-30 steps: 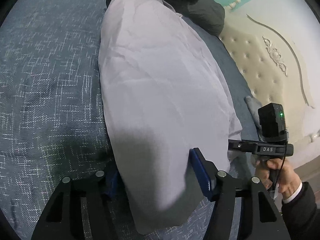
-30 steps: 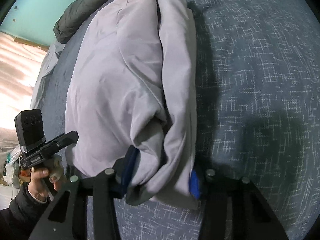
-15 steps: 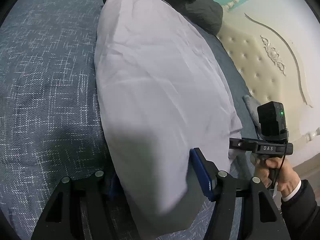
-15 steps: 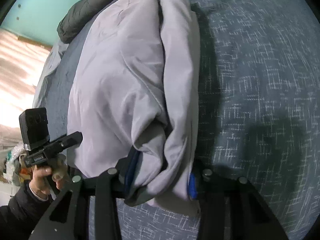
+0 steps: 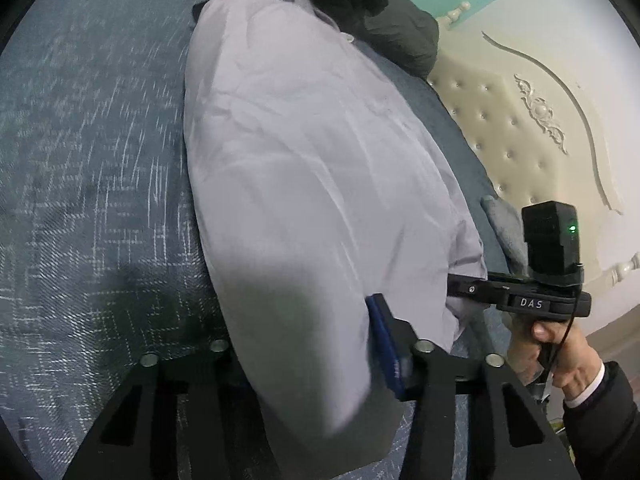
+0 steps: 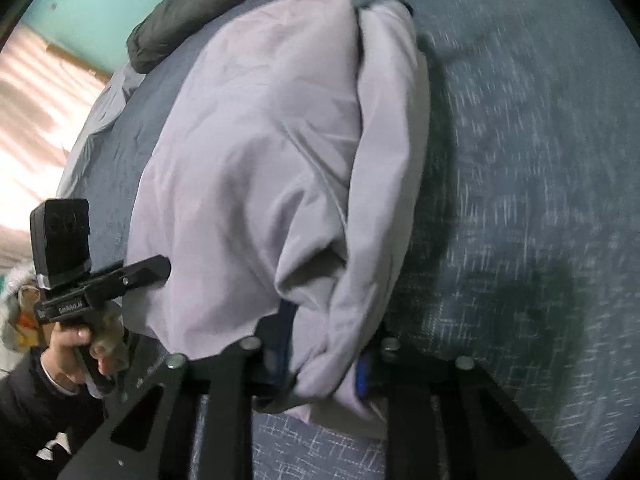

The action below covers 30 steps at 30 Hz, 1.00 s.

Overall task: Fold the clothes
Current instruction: 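Grasp the end of the grey jacket bundle with both grippers, then lift the held end and fold it over toward the bundle's other end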

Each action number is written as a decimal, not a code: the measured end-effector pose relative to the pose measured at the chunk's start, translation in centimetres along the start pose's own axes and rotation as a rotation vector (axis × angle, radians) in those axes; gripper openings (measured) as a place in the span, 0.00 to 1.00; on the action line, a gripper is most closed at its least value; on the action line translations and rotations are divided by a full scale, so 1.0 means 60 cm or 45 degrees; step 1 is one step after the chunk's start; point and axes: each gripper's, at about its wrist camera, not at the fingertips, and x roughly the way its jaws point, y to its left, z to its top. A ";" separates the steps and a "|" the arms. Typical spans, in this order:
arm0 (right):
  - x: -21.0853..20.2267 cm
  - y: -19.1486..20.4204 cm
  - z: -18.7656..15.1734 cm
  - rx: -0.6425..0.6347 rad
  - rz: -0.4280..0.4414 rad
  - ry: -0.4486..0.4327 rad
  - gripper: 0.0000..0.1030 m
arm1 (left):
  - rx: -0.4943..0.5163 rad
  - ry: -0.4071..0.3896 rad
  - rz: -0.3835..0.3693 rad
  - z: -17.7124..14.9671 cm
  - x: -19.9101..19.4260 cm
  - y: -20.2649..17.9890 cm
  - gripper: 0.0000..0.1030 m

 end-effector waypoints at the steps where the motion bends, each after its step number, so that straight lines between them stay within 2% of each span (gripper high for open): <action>1: -0.007 0.006 0.000 -0.011 -0.007 -0.015 0.17 | 0.005 -0.004 0.004 -0.002 -0.005 0.001 0.42; 12: -0.083 0.048 -0.012 -0.107 -0.075 -0.102 0.12 | 0.094 -0.050 0.043 0.002 -0.035 -0.055 0.35; 14: -0.099 0.049 -0.011 -0.119 -0.087 -0.108 0.12 | 0.111 -0.056 0.045 -0.001 -0.077 -0.031 0.34; 16: -0.112 0.057 -0.012 -0.130 -0.096 -0.119 0.12 | 0.127 -0.066 0.046 0.042 -0.057 -0.054 0.34; 19: -0.131 0.072 -0.013 -0.147 -0.108 -0.139 0.12 | 0.146 -0.075 0.047 0.024 -0.048 -0.099 0.33; 21: -0.144 0.083 -0.014 -0.157 -0.115 -0.151 0.11 | 0.167 -0.086 0.047 -0.005 -0.082 -0.105 0.33; 24: -0.162 0.098 -0.015 -0.174 -0.127 -0.171 0.11 | 0.187 -0.100 0.039 -0.009 -0.110 -0.104 0.33; 30: -0.206 0.104 -0.029 -0.183 -0.154 -0.216 0.11 | 0.221 -0.107 0.016 -0.011 -0.115 -0.148 0.33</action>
